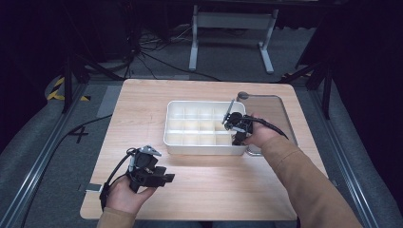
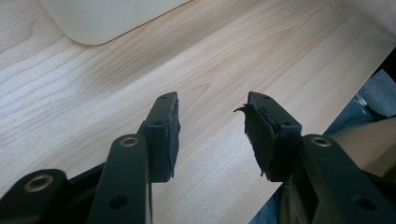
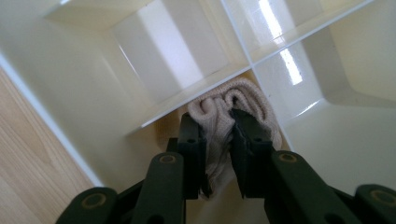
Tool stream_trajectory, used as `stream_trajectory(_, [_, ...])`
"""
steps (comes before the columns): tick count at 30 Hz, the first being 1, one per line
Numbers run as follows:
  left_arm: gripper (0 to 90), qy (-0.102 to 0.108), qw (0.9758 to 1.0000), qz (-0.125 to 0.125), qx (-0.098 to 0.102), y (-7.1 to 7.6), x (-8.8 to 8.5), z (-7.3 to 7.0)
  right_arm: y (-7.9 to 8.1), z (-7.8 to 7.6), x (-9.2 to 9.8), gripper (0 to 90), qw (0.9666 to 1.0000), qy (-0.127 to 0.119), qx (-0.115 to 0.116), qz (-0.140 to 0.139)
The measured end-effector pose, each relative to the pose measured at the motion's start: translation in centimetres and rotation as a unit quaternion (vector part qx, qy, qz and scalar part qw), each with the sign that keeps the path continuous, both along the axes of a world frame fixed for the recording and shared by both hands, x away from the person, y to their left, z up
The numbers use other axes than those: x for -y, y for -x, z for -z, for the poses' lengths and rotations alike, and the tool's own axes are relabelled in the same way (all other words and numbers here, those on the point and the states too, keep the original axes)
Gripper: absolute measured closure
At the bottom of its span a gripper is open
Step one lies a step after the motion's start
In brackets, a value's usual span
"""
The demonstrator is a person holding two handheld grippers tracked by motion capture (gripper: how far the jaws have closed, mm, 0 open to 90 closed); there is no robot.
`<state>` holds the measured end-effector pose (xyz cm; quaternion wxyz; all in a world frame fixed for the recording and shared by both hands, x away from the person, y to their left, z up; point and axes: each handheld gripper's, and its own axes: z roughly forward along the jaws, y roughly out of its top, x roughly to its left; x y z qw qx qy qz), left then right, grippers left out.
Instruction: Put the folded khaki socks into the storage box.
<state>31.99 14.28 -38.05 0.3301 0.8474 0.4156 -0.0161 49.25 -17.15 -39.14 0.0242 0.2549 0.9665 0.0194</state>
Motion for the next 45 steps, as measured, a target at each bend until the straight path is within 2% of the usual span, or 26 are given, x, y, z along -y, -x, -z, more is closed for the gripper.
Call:
stream_trajectory(8, [55.0,0.003,1.0000,-0.001,0.002,0.0,-0.1,0.0,0.1,0.3,0.3,71.6,0.9999,-0.014,0.007,0.006])
stream_trajectory(14, [54.9,0.001,1.0000,0.000,0.001,-0.1,-0.1,0.0,0.3,-0.1,0.6,64.9,0.9994,-0.032,0.000,0.015])
stream_trajectory(19, [54.9,0.000,1.0000,-0.001,0.000,-0.2,-0.1,0.1,0.5,-1.0,1.1,58.7,0.9984,-0.053,0.002,0.019])
stream_trajectory(25, [54.9,0.001,1.0000,0.001,-0.001,-0.2,0.1,0.1,0.9,-2.9,2.3,57.4,0.9956,-0.084,0.019,0.038])
stream_trajectory(32, [54.9,0.002,1.0000,0.002,0.000,-0.2,0.0,0.0,2.1,-5.3,3.6,57.1,0.9900,-0.126,0.053,0.036])
stream_trajectory(38, [55.0,0.004,1.0000,0.001,0.003,-0.2,0.0,-0.1,3.6,-6.8,4.4,56.9,0.9831,-0.164,0.078,0.027])
stream_trajectory(39, [54.9,0.002,1.0000,0.002,0.004,-0.1,0.0,-0.1,4.2,-7.4,4.5,56.4,0.9800,-0.179,0.084,0.021])
stream_trajectory(45, [54.9,0.006,1.0000,0.005,0.005,0.0,0.1,-0.2,5.7,-8.2,4.8,54.5,0.9751,-0.200,0.094,0.010])
